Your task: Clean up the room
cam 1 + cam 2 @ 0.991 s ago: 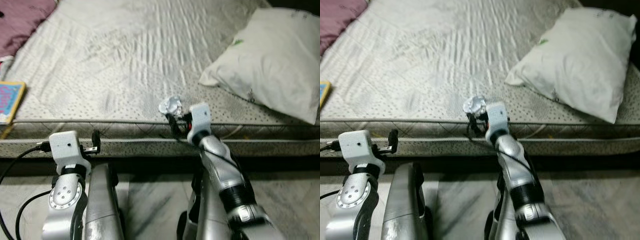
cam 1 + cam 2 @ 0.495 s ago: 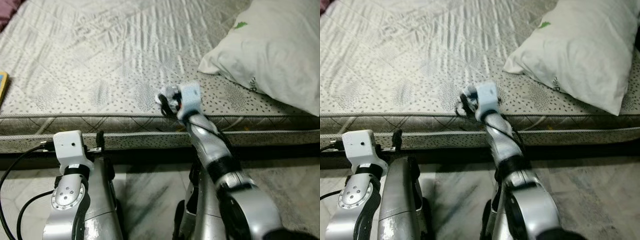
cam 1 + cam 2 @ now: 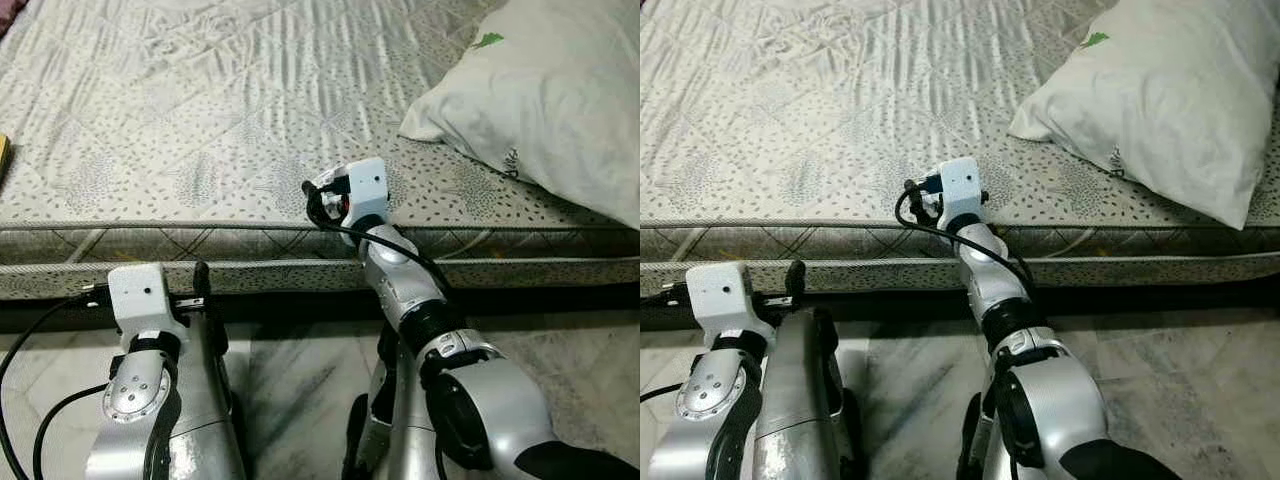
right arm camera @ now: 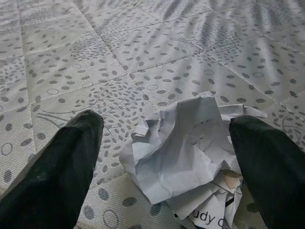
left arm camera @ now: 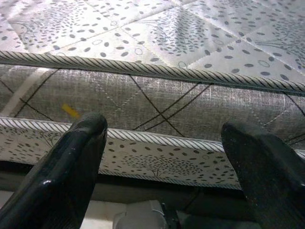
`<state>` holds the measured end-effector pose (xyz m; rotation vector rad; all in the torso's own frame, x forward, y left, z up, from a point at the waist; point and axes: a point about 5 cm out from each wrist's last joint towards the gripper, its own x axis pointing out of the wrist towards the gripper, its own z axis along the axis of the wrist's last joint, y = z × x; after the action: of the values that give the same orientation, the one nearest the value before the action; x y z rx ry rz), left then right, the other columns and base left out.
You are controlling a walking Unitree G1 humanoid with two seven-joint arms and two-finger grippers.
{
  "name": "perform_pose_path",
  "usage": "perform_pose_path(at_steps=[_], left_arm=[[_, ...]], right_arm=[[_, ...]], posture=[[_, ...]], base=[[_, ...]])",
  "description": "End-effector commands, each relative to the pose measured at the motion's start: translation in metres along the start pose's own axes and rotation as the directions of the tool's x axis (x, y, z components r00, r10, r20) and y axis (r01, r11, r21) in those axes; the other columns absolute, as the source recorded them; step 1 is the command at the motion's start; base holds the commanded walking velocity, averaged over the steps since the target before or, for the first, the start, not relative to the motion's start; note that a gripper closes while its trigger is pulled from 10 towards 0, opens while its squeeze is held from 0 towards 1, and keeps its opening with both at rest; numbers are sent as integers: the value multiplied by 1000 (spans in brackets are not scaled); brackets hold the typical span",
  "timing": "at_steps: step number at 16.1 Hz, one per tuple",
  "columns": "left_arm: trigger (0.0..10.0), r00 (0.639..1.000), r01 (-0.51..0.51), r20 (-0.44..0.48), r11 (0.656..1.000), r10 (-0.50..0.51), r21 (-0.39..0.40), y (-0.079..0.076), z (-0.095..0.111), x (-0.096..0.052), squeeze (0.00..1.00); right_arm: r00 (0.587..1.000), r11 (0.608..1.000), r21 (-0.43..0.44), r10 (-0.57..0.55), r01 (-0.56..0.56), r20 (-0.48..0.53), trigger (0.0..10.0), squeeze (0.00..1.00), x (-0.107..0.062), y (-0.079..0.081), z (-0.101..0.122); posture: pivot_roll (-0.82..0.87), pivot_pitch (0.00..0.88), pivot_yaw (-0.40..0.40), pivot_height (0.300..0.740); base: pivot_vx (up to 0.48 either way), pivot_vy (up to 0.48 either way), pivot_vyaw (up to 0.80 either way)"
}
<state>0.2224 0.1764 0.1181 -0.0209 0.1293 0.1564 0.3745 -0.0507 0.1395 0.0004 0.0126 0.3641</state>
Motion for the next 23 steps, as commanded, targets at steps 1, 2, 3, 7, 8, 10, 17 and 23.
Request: perform_pose_path(at_steps=[1, 2, 3, 7, 8, 10, 17, 23], left_arm=[[10000, 1000, -5, -10, 1000, 6, 4, 0, 0, -1, 0], [10000, 1000, -5, -10, 1000, 5, 3, 0, 0, 0, 0], [10000, 1000, -4, -10, 1000, 4, 3, 0, 0, 0, 0], [10000, 1000, -10, -5, 1000, 10, 3, 1, 2, 3, 0], [10000, 1000, -12, -4, 1000, 12, 2, 1, 2, 4, 0], [10000, 1000, -14, -2, 1000, 14, -1, 0, 2, 6, 0], [10000, 1000, -15, 10, 1000, 15, -5, -2, 3, 12, 0], [10000, 1000, -15, 23, 1000, 15, -4, -3, 5, 20, 0]], right_arm=[[1000, 1000, -7, -11, 11, -29, 10000, 0, 0, 4, -6], [998, 999, -22, -50, 49, -42, 2706, 0, 0, 4, -8], [997, 998, -24, -60, 59, -45, 2706, 0, 1, 3, -8], [996, 996, -27, -81, 80, -45, 0, 0, 2, 5, -7], [995, 996, -29, -84, 83, -46, 0, 0, 3, 5, -6], [994, 995, -32, -94, 92, -47, 0, 0, 3, 5, -6], [993, 994, -44, -104, 102, -50, 0, 0, 3, 0, -7], [993, 994, -57, -100, 97, -56, 0, 0, 3, -3, -8]], posture=[[198, 252, -84, 483], [202, 250, -83, 483], [202, 250, -83, 483], [203, 239, -87, 483], [202, 238, -87, 483], [201, 228, -90, 483], [198, 199, -91, 483], [198, 167, -93, 483]], base=[[0, 0, 0], [0, 0, 0], [0, 0, 0], [0, 0, 0], [0, 0, 0], [0, 0, 0], [0, 0, 0], [0, 0, 0]])
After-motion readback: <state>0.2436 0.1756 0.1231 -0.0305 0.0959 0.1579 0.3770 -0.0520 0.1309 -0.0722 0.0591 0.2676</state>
